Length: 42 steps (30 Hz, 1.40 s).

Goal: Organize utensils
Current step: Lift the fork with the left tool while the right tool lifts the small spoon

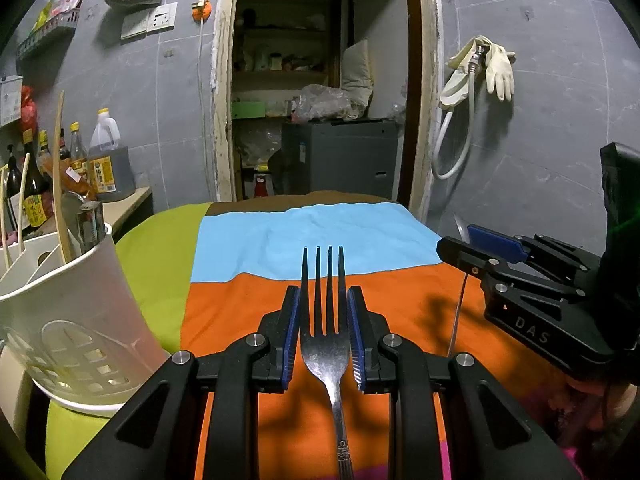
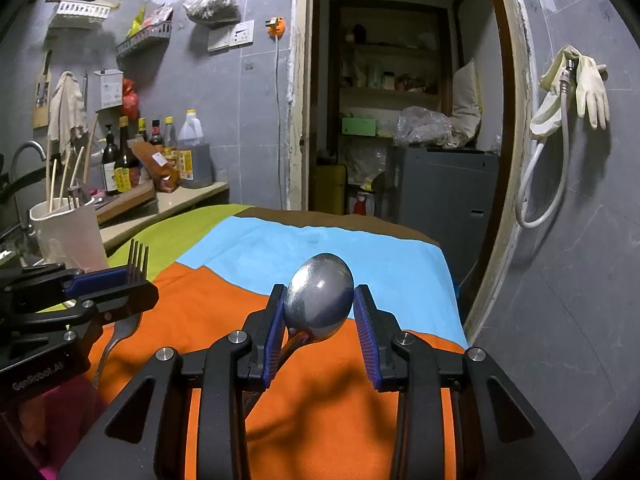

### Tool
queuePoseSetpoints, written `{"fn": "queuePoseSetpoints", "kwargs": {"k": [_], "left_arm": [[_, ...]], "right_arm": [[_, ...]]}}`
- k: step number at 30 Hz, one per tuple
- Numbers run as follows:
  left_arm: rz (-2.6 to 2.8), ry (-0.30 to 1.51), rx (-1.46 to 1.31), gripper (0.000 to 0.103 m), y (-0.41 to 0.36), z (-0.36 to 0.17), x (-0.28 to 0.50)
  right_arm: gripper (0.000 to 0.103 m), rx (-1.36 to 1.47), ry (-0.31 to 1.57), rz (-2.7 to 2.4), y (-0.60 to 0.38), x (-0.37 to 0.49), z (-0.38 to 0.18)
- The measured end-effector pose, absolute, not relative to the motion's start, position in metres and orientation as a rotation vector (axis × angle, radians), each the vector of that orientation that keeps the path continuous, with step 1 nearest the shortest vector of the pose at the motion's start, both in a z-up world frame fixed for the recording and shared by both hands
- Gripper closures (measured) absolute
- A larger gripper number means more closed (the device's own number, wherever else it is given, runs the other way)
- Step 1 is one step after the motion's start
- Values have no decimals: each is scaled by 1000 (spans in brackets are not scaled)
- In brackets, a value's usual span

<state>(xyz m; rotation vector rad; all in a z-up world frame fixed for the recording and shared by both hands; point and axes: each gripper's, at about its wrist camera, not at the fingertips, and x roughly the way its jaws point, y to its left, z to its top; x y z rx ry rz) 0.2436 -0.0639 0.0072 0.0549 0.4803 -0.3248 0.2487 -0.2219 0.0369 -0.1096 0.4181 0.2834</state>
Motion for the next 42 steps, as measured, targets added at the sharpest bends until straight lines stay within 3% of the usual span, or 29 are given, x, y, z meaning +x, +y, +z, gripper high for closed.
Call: {"fn": "queuePoseSetpoints", "kwargs": {"k": [42], "left_arm": [[-392, 326, -74, 84, -46, 33, 224]], "right_arm": [[72, -104, 275, 282, -225, 225, 44]]}}
